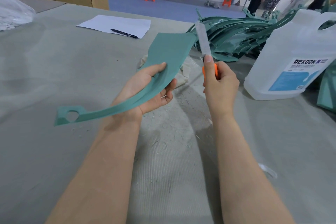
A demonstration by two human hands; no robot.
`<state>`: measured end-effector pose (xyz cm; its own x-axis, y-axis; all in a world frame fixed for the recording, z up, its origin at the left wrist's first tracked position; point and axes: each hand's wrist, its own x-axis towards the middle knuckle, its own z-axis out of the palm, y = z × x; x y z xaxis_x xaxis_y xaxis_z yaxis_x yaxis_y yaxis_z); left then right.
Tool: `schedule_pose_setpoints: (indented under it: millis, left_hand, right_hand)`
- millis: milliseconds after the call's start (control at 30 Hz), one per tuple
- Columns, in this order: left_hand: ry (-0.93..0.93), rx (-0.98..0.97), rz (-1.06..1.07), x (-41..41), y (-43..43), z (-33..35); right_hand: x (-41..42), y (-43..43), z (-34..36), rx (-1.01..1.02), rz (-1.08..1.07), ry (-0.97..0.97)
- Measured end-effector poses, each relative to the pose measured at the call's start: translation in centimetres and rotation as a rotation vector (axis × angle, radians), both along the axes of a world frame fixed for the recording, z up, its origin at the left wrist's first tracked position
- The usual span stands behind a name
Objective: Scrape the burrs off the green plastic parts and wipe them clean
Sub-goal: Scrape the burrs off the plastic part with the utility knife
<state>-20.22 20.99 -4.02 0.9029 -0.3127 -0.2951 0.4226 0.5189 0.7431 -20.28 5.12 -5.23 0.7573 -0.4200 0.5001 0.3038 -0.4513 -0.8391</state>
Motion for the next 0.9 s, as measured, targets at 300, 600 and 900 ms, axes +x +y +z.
schedule_pose_setpoints:
  millis: [300,600,900]
  left_hand:
    - [0.013,-0.037,0.016,0.1,0.1,0.0]
    - [0.039,-0.136,0.118,0.3,0.0,0.0]
    - [0.037,-0.197,0.167,0.2,-0.1,0.1]
  right_hand:
    - [0.1,0.1,-0.4,-0.097,0.053,0.009]
    - [0.2,1.0,-0.9,-0.210,0.187,0.083]
    - [0.3,1.1,-1.1,-0.239,0.248,0.089]
